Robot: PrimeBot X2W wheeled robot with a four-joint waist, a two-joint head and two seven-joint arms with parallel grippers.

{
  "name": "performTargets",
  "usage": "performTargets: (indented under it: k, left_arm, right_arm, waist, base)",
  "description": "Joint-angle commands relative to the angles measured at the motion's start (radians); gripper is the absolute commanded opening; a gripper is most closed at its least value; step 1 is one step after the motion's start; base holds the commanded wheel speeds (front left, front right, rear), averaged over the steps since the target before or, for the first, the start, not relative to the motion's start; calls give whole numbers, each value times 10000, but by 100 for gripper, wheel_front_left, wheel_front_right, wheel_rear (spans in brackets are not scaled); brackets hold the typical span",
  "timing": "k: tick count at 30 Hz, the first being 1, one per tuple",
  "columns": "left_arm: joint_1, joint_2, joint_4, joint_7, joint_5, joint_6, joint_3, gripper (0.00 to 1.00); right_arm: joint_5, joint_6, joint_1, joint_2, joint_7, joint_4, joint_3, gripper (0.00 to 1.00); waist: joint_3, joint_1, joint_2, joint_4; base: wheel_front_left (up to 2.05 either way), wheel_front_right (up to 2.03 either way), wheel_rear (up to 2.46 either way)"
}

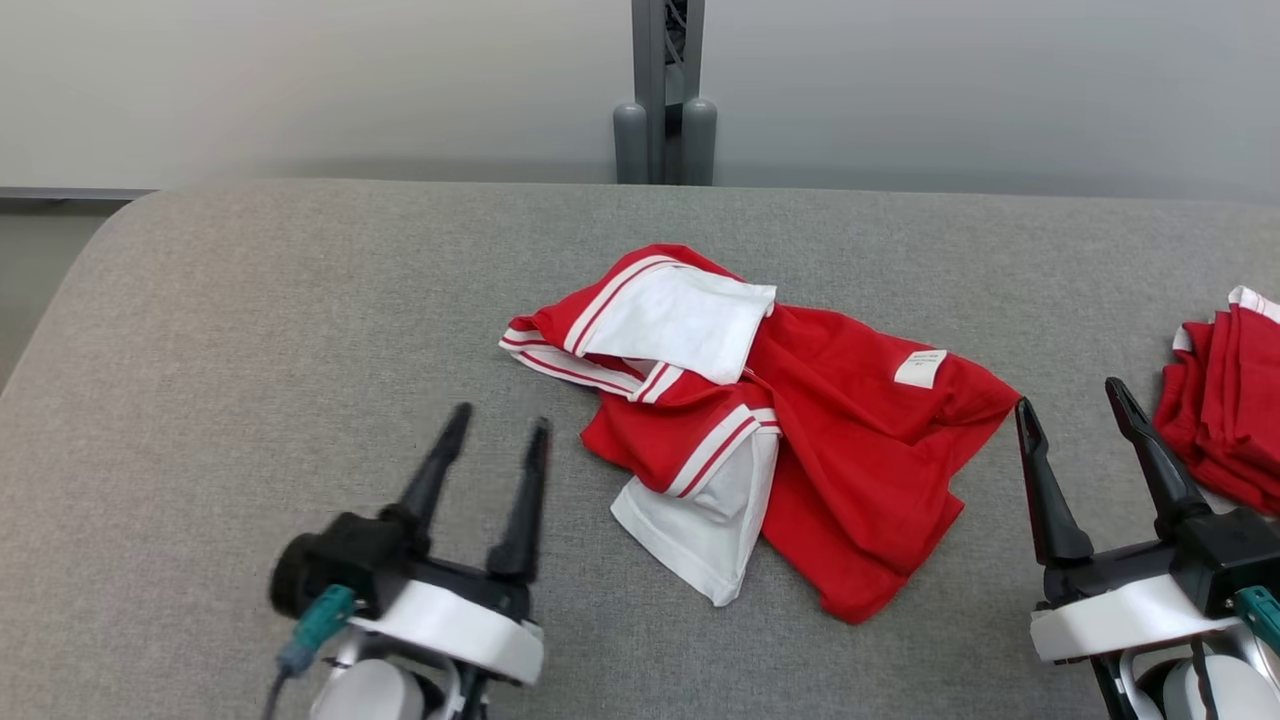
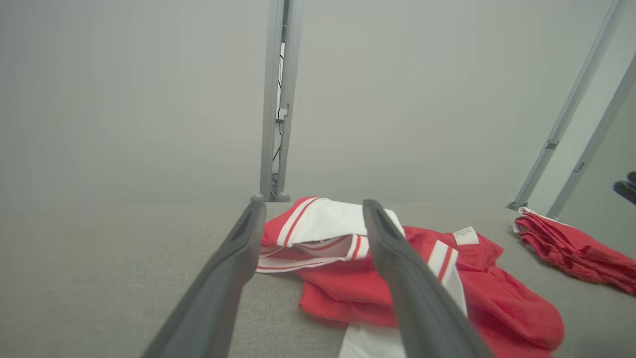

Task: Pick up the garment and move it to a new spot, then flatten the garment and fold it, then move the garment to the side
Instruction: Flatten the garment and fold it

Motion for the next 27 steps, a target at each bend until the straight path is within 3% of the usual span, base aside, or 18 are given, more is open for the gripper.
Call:
performTargets:
  k: [1, 5, 13, 26, 27]
  left_arm:
    - [-181, 34, 161, -32, -33, -234, -356, 100]
    - [-695, 65, 784, 181, 230, -699, -1593, 100]
    - [-2047, 137, 1937, 1134, 463, -860, -3130, 100]
    - [-3407, 59, 3697, 1456, 531, -173, -3429, 100]
    - [-3489, 56, 3792, 1453, 504, -198, -3459, 36]
  right_arm:
    - [-31, -7, 6, 15, -10, -32, -68, 100]
    - [-80, -7, 35, 105, -15, 72, -88, 100]
    - [-138, -7, -240, 262, -35, 368, 109, 100]
    - [-91, -7, -450, 370, -49, 565, 145, 100]
    - [-85, -7, -453, 372, -50, 566, 144, 100]
  waist:
    - [79, 0, 0, -56]
    - [223, 0, 0, -165]
    - [474, 0, 0, -699]
    - [804, 0, 0, -1343]
    - [823, 0, 0, -1343]
  base:
    - [0, 0, 0]
    - [0, 0, 0]
    - [0, 0, 0]
    - [0, 0, 0]
    - [0, 0, 0]
